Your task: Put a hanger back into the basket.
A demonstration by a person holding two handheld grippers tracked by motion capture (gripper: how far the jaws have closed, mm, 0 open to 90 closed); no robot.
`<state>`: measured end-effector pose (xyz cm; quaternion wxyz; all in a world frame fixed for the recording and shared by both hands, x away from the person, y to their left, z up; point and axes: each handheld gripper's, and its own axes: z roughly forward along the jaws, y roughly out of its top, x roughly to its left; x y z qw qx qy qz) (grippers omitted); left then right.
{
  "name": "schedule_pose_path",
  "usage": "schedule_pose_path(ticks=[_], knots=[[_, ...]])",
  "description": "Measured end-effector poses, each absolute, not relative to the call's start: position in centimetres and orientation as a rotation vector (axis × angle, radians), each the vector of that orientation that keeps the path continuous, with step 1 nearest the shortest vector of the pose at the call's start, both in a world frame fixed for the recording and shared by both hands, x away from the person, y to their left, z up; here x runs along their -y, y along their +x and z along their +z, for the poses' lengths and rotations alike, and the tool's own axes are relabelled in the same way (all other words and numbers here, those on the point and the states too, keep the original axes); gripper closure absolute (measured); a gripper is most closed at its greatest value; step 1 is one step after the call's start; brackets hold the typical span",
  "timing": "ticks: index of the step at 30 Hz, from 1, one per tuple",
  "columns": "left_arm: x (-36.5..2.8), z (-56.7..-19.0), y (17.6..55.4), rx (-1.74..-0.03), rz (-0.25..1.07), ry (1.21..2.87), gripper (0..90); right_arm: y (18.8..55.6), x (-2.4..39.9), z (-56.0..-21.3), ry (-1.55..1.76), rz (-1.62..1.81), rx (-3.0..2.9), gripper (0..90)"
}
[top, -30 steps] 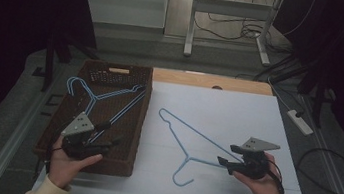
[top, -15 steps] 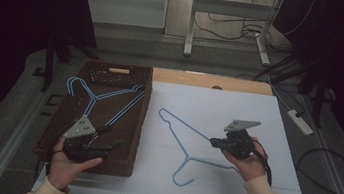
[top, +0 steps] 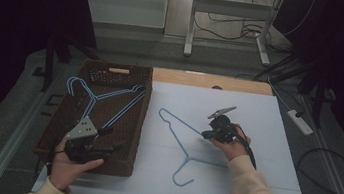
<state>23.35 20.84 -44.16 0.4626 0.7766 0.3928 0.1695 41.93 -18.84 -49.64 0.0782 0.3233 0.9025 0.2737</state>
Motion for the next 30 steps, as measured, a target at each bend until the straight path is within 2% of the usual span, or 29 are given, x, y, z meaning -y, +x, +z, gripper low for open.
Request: schedule_pose_path(ticks=[25, 30], knots=[[-20.9, -44.0, 23.3, -0.965, 0.420, 1.907, 35.6, 40.8, 19.4, -49.9, 0.954, 0.785, -2.719, 90.0], [-21.0, -43.9, 23.2, -0.966, 0.422, 1.901, 35.6, 38.2, 21.2, -49.7, 0.972, 0.789, -2.723, 90.0]])
